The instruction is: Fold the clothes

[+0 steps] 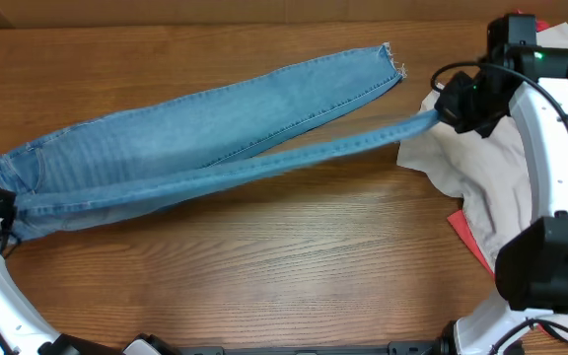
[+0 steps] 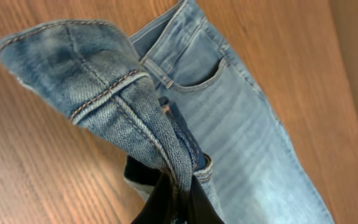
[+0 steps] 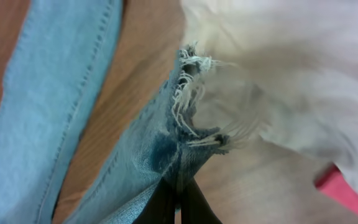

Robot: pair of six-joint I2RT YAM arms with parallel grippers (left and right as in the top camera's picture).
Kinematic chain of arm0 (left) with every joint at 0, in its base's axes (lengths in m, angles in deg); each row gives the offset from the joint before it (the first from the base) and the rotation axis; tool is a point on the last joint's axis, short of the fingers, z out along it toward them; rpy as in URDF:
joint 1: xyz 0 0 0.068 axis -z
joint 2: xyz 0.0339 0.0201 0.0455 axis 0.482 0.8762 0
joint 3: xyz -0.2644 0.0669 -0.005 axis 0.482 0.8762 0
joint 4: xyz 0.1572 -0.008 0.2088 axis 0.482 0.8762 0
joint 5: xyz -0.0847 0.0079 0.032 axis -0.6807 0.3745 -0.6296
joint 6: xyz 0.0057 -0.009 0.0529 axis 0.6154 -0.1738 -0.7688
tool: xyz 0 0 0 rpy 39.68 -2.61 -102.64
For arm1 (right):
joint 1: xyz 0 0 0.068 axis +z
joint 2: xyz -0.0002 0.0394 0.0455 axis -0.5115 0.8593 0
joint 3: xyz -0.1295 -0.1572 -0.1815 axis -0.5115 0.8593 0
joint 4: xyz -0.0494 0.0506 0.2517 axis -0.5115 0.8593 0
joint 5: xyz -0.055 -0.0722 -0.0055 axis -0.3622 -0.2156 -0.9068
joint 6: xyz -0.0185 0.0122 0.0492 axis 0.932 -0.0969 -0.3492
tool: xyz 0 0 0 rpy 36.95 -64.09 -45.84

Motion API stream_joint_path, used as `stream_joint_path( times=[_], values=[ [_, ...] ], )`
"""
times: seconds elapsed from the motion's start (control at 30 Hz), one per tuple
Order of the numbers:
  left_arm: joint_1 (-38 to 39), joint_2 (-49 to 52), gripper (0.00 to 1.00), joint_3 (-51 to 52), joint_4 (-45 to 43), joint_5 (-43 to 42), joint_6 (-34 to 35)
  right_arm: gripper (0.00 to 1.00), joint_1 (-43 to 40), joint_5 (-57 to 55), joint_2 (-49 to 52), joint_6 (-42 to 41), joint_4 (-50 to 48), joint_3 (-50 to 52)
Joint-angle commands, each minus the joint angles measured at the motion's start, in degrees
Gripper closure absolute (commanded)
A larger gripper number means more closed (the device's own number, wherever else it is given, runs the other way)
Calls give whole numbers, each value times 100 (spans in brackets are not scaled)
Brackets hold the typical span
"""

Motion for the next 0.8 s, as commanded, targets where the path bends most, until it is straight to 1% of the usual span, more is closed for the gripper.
stream_joint_path(
  times=[0.0, 0.2, 0.23, 0.33, 0.4, 0.77],
  values=[
    [26, 118, 96, -166, -310, 267, 28, 96, -87, -407, 66, 168, -315, -337],
    [396, 487, 96, -166, -802, 308, 39, 96, -59, -385, 197, 168, -905, -337],
    [431, 564, 96, -166, -892, 310, 125, 96, -50, -385, 238, 166, -999, -337],
    [444, 728, 96, -166, -1080, 308, 398, 96, 13, -387, 385, 168, -1231, -337],
    [444, 804, 96, -166, -1226, 308, 463, 96, 85, -407, 498, 168, -1401, -337],
    [461, 1003, 96, -166, -1838, 313, 505, 96, 608, -684, 1110, 168, -2094, -348]
  ],
)
